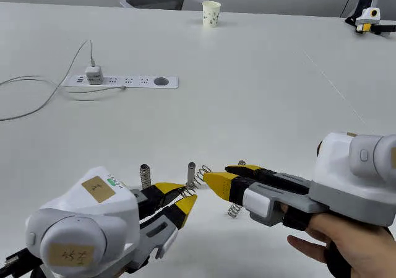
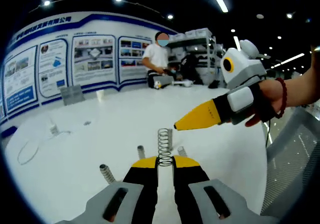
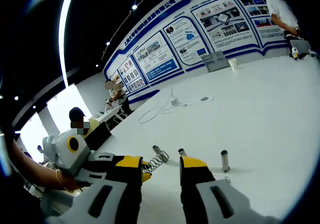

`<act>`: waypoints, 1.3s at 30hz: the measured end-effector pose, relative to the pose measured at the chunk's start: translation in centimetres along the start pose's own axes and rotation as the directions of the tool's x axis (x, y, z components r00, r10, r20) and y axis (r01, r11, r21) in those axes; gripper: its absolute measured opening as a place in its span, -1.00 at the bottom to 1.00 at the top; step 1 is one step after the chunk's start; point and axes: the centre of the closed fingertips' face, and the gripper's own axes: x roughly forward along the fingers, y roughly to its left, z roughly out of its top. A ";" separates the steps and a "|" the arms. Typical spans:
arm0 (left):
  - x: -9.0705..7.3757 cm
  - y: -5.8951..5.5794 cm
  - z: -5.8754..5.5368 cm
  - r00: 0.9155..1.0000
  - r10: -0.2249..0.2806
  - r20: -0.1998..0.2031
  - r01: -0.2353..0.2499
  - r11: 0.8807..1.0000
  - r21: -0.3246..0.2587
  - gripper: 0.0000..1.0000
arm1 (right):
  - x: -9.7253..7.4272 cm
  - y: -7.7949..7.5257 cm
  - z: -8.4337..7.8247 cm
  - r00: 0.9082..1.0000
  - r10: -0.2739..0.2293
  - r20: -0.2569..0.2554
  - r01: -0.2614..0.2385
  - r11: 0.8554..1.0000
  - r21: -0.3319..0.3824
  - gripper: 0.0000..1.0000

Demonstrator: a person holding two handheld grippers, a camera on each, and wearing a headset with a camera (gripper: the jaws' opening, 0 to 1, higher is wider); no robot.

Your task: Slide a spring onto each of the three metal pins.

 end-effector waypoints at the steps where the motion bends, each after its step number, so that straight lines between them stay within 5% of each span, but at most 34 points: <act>1: -0.1 0.0 0.1 1.000 0.000 0.007 0.000 1.000 -0.005 -0.80 | 0.0 0.1 0.1 1.000 0.007 0.003 -0.007 1.000 0.009 -0.41; 11: -0.7 -0.4 1.4 0.998 -0.002 0.068 0.004 1.000 -0.024 -0.79 | 0.5 1.0 0.6 0.998 0.052 0.028 -0.056 0.990 0.132 -0.57; 26: -1.0 -0.6 2.3 0.992 -0.005 0.127 0.009 0.999 -0.032 -0.79 | 0.8 1.5 1.1 0.993 0.092 0.068 -0.110 0.937 0.330 -0.74; 39: -1.0 -0.8 2.2 0.993 -0.012 0.119 0.017 0.999 -0.037 -0.79 | 0.9 2.0 1.2 0.990 0.117 0.074 -0.135 0.929 0.346 -0.77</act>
